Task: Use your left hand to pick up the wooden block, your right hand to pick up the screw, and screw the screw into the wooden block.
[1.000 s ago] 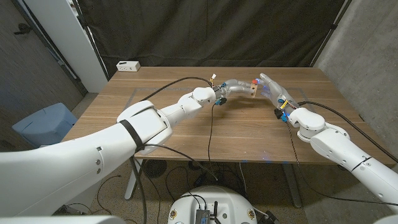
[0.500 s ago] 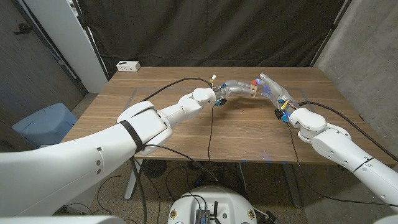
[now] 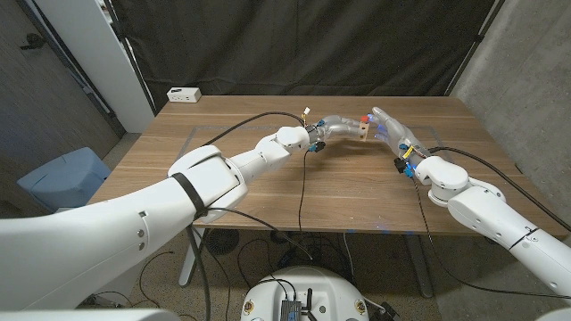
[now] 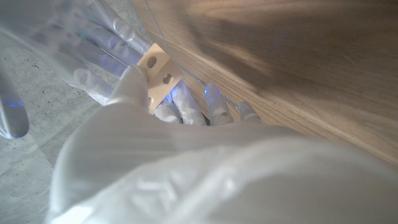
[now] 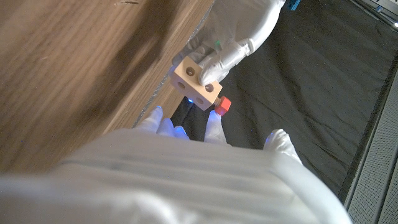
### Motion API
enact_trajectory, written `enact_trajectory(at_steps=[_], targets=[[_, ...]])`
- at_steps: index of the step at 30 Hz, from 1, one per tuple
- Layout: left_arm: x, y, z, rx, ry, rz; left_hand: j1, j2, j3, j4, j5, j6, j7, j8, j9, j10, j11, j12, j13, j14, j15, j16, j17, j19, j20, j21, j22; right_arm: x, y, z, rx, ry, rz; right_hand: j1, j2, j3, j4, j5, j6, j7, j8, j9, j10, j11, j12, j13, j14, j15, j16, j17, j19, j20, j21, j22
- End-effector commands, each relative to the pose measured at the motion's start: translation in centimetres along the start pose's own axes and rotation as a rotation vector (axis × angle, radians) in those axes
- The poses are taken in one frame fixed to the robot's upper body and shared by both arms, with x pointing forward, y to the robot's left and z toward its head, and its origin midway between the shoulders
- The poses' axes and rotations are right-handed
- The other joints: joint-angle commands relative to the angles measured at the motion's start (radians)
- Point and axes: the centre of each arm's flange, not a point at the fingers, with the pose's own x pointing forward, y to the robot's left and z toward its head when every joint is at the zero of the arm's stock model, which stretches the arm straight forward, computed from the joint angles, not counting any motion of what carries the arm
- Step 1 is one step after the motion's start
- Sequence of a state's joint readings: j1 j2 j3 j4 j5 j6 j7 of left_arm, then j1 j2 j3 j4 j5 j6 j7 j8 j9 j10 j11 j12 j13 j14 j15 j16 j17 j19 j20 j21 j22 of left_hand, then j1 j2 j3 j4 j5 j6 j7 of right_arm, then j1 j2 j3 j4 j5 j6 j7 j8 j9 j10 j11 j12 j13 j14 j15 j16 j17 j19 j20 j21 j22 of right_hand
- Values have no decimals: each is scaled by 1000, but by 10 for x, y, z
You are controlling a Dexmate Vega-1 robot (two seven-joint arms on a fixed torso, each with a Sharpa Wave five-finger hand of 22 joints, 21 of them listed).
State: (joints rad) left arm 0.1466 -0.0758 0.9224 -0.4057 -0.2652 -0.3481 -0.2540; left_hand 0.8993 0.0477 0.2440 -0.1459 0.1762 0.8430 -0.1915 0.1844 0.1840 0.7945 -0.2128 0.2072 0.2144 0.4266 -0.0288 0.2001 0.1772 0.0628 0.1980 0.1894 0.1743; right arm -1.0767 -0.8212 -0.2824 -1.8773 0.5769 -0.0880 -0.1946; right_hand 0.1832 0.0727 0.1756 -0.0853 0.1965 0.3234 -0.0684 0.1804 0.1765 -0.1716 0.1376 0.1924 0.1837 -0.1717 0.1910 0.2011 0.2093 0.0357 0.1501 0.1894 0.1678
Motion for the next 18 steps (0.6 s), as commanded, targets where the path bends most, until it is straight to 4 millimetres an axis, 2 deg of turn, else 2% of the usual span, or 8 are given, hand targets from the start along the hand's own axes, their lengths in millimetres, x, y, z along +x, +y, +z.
enact_trajectory(at_steps=[1, 18], targets=[[-1, 0, -1, -3, 1, -2, -11, 0, 3, 7, 7, 4, 2, 6, 4, 0, 1, 0, -1, -3, 2, -1, 3, -1, 4, 4, 2, -6, 2, 0, 5, 6, -3, -5, 0, 1, -4, 8, 2, -8, 5, 1, -23, 2, 4, 2, -94, 4, 3, 0, -3, 5, 0, 3], [0, -1, -1, -1, 2, -6, -16, 1, 4, 8, 8, -3, 3, 4, 4, -2, 6, 0, -1, -4, 3, -2, 3, -4, 4, 3, 2, -11, 5, 1, 2, 5, 3, -6, 0, 2, -5, 8, 3, -9, 5, 1, -23, 1, 4, 2, -93, 4, 3, 0, -3, 5, 0, 3]])
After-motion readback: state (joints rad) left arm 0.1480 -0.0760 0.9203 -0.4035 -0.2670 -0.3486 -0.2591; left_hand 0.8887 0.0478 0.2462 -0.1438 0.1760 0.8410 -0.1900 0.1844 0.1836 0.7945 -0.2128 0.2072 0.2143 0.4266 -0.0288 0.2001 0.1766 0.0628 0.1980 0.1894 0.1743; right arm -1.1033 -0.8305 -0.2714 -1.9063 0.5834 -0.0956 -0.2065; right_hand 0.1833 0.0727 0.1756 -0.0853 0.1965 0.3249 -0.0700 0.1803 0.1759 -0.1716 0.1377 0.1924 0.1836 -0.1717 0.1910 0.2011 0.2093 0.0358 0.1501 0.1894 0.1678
